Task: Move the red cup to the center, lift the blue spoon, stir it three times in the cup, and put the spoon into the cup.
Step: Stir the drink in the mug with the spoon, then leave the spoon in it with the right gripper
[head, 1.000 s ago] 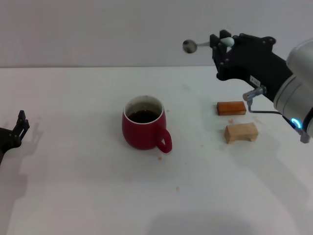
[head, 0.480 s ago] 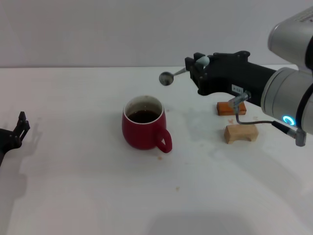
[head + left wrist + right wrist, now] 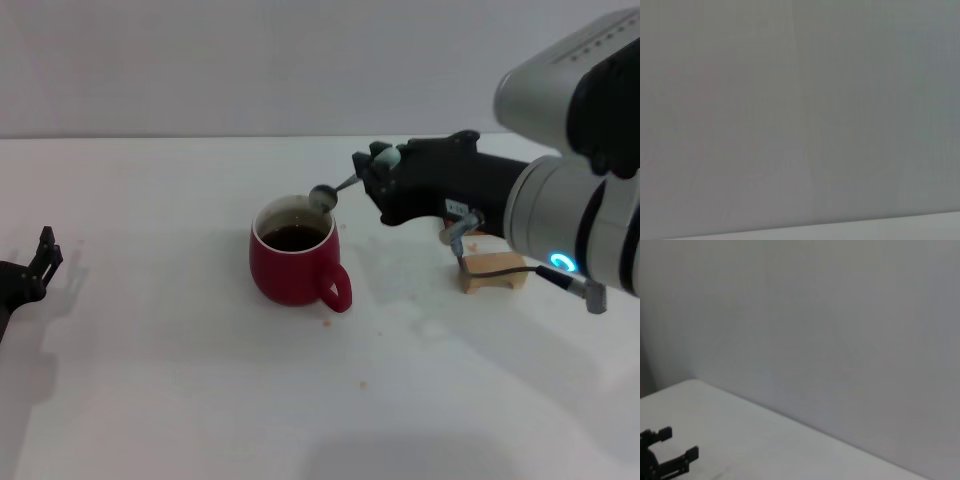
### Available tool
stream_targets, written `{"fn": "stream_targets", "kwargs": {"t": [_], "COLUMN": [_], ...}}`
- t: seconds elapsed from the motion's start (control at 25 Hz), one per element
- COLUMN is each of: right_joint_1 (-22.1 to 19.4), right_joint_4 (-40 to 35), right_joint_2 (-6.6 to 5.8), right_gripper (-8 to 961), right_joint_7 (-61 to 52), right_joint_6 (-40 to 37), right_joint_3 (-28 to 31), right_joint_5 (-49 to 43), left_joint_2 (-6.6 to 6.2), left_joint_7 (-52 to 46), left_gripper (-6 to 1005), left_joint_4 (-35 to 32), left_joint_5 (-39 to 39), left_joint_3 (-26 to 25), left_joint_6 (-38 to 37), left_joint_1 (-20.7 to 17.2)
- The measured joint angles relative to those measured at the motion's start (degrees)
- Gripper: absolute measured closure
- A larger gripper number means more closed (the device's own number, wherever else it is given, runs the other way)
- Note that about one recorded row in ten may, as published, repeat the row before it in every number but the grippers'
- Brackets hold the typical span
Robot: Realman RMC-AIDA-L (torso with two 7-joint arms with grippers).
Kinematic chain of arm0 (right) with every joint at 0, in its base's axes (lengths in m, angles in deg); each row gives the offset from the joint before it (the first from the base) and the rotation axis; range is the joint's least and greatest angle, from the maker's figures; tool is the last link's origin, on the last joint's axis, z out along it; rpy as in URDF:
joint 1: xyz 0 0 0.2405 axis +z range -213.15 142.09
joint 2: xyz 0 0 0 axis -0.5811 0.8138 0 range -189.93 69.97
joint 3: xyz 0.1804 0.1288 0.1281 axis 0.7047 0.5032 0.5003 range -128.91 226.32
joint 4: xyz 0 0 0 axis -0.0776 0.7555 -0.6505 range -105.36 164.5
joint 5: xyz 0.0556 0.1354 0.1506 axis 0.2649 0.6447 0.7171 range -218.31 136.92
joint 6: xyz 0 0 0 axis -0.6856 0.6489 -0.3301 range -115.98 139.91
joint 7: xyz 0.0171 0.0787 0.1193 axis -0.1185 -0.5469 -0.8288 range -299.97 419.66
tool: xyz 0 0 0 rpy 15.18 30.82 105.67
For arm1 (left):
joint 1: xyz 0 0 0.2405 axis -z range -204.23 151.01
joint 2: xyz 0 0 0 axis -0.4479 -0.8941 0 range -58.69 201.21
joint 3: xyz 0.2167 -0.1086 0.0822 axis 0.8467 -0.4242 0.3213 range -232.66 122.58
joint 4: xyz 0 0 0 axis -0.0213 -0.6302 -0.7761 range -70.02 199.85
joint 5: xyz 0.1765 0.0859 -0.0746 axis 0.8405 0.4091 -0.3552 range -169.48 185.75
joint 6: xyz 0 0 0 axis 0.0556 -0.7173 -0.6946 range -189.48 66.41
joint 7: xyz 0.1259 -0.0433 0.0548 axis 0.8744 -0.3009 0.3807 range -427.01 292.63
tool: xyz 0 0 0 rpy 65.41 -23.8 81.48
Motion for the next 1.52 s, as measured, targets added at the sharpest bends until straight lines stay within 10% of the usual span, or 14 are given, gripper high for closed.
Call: {"fn": "stream_targets", "kwargs": {"t": [1.52], "right_joint_1": [18.93], "right_joint_4": [-24.78], "right_joint_2": [0.27], "right_gripper": [819], "right_joint_7": [-4.11], "right_joint_6": [-5.40], "right_joint_3": [-2.18], "right_joint_5": [0.70], "left_joint_2": [-0.09], "left_joint_7": [-0.60], "left_gripper": [158], "left_joint_4": [0.47], "left_joint_5": [0.00], "left_joint_3": [-0.26], "left_joint_6": [-2.03], "left_joint_1": [-0.81]}}
